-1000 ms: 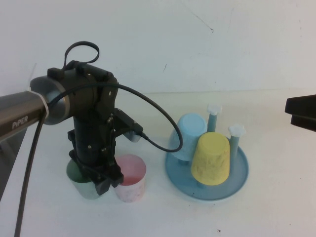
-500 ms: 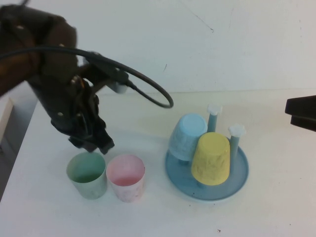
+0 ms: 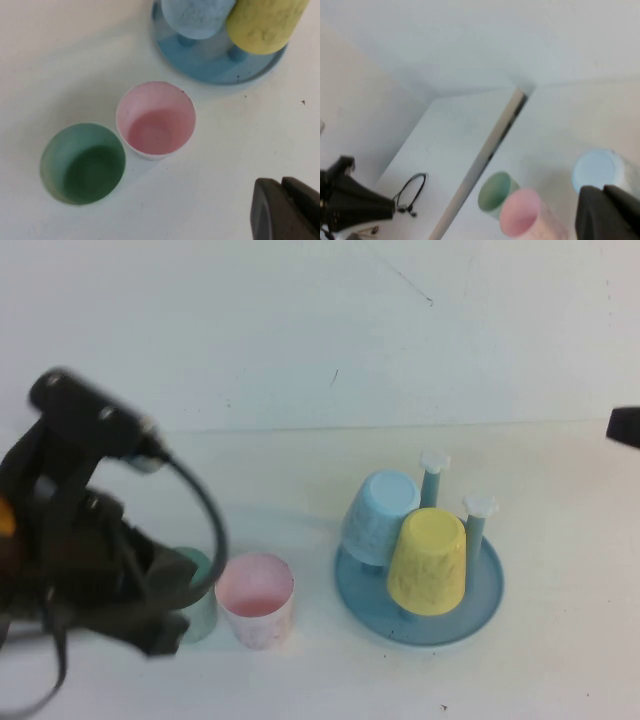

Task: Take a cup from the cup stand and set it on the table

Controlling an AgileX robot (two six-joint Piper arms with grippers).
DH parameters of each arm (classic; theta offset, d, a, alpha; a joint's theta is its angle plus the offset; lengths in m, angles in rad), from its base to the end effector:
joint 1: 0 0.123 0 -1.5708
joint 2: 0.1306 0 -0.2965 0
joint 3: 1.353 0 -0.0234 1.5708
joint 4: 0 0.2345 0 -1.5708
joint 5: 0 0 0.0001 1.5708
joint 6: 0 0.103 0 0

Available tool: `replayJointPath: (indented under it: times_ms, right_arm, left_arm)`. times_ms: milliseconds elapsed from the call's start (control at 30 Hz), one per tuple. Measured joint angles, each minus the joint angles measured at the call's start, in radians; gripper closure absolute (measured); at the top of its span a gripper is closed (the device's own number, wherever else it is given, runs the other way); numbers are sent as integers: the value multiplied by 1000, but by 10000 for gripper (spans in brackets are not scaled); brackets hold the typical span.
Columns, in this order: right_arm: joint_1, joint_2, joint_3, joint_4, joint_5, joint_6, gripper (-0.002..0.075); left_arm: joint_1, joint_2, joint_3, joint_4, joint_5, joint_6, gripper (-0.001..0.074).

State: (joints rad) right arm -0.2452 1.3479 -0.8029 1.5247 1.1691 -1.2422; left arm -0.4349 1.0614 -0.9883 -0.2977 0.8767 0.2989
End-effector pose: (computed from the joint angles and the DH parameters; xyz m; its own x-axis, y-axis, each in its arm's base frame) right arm 0.2437 0.0367 0.3139 -0.6463 0.2467 -0.7221 -0.5338 0.5300 0.6589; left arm 0.1638 -0.1017 0.3504 -0.6145 0.3982 -0.6811 0.6147 0.7827 -0.0970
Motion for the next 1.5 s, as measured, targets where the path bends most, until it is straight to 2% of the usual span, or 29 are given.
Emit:
replayJointPath:
  times_ms: [167, 400, 600, 733, 933, 1033, 1233, 1500]
  right_arm:
    - [0, -106, 0, 72, 6, -121, 724]
    - [0, -303, 0, 89, 17, -227, 727]
    - [42, -475, 24, 119, 33, -339, 727]
    - [84, -591, 95, 133, -6, -405, 727]
    - [84, -787, 156, 83, -247, -421, 727]
    - [84, -865, 175, 32, -311, -425, 727]
    - [86, -926, 259, -2, -330, -425, 727]
    - [144, -926, 345, -18, -366, -425, 727]
  left_arm:
    - [2, -187, 204, -110, -134, 80, 735]
    - [2, -383, 443, -276, -377, 225, 736]
    - [2, -438, 585, -333, -668, 250, 736]
    - [2, -438, 656, -345, -776, 252, 736]
    - [2, -438, 703, -349, -758, 252, 736]
    - [2, -438, 719, -349, -722, 252, 736]
    - [2, -438, 738, -349, -608, 252, 736]
    - [2, -438, 738, -346, -411, 252, 736]
